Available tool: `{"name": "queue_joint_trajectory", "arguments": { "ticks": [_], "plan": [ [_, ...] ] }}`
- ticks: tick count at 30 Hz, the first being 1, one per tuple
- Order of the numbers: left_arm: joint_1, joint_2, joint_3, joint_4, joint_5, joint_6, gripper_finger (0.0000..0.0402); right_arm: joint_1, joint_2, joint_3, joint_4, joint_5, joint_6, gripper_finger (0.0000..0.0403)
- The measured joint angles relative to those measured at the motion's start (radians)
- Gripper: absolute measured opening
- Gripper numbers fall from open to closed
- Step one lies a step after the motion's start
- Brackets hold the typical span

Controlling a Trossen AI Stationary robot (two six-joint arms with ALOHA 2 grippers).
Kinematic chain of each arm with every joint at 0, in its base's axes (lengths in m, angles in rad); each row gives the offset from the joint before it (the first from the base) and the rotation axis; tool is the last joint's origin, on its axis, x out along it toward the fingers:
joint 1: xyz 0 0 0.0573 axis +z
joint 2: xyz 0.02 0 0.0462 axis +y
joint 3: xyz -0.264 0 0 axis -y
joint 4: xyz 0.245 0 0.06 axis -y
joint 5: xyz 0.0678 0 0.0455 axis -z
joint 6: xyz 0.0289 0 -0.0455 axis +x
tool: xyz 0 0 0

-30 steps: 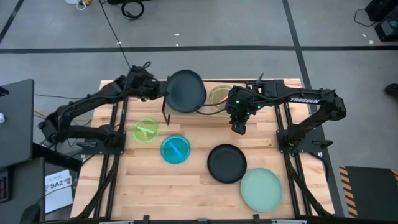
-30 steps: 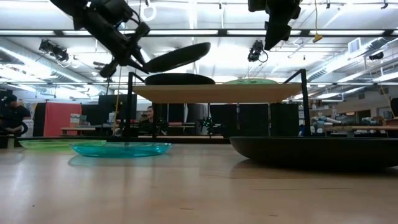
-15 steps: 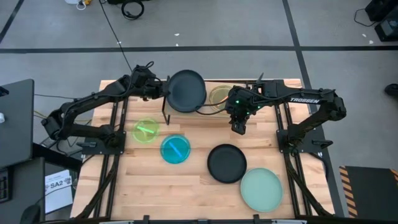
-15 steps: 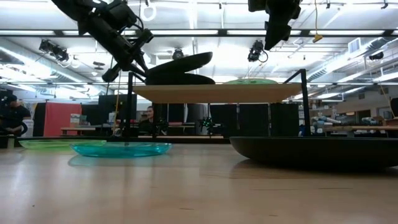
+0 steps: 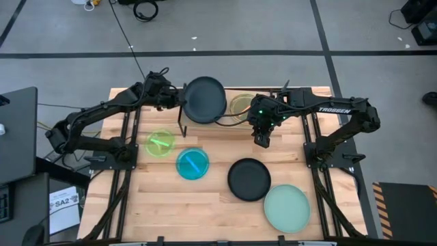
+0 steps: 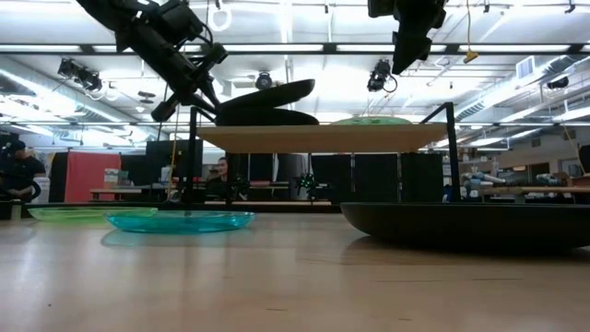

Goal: Place and stack plates onto a shelf
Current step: Stack the left black plate on top of the black plate on the shelf

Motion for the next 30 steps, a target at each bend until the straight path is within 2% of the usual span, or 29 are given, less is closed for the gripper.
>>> {"name": "queue_joint_trajectory", "arguments": {
  "ticks": [5, 14, 21, 30],
  "plan": [
    [0.000, 0.000, 0.000, 0.000, -0.023, 0.000, 0.0034, 0.000, 0.000, 0.000, 0.000, 0.000, 0.000, 0.0151],
    [0.000, -0.001, 0.000, 0.001, -0.025, -0.002, 0.0104, 0.000, 0.000, 0.000, 0.000, 0.000, 0.000, 0.0151],
    [-0.001, -0.001, 0.000, 0.005, -0.028, -0.001, 0.0143, 0.000, 0.000, 0.000, 0.000, 0.000, 0.000, 0.0151],
    [0.000, -0.002, 0.000, 0.033, -0.030, 0.000, 0.0171, 0.000, 0.000, 0.000, 0.000, 0.000, 0.000, 0.0151]
  ]
}}
